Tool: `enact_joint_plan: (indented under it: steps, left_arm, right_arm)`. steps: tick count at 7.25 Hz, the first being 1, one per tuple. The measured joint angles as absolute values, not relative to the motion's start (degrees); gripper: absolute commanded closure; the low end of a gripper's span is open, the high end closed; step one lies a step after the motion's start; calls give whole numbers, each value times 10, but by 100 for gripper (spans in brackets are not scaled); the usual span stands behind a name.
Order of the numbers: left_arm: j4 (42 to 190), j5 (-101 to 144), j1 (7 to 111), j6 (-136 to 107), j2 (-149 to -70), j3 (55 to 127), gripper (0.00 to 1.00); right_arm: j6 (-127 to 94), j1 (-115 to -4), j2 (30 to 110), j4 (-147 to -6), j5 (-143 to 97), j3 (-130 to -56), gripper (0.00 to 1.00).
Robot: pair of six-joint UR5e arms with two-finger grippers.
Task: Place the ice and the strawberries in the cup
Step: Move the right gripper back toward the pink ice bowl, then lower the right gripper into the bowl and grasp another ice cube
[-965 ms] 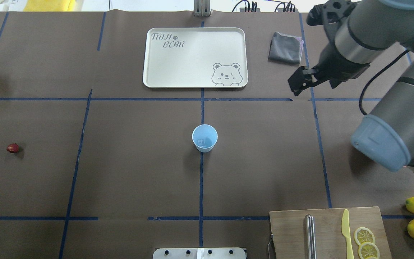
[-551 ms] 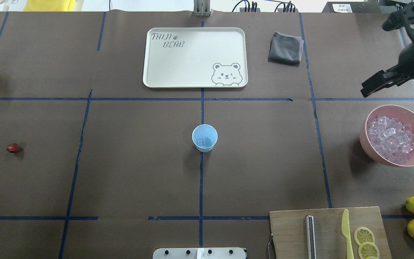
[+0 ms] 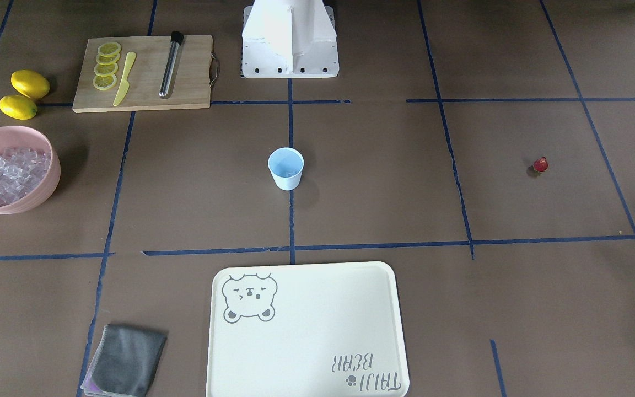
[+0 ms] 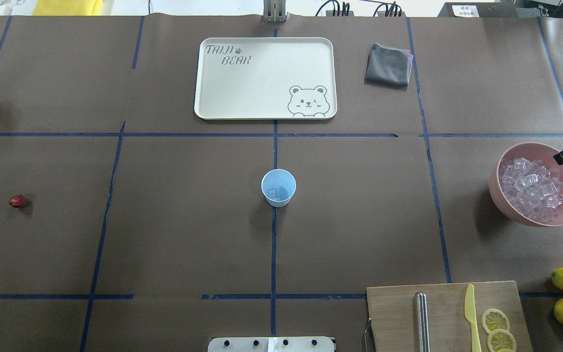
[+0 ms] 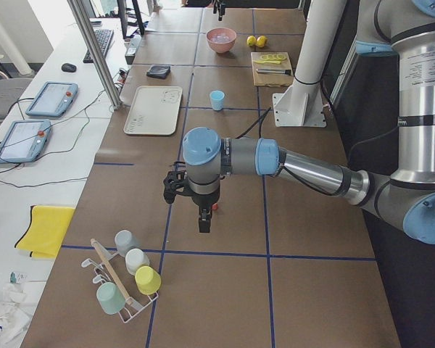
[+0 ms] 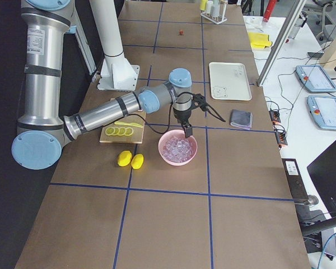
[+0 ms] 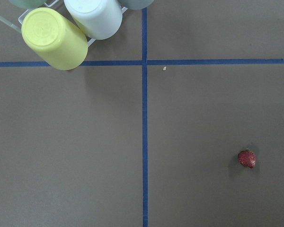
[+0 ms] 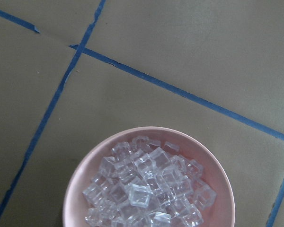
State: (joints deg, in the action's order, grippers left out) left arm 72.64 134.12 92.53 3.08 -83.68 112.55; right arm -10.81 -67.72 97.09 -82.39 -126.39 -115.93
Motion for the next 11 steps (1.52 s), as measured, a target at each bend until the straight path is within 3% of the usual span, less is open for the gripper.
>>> enact_joint_plan:
  steps: [3,11]
  left_arm:
    - [726,1341,924,30,-837,1123,0]
    - [726,1340,925,30,-837,1121,0]
  right_arm:
    - [-148,-642,971,-771,-1247,-1096,1]
    - [-190,-569,983,-768,-1206,-1092,1]
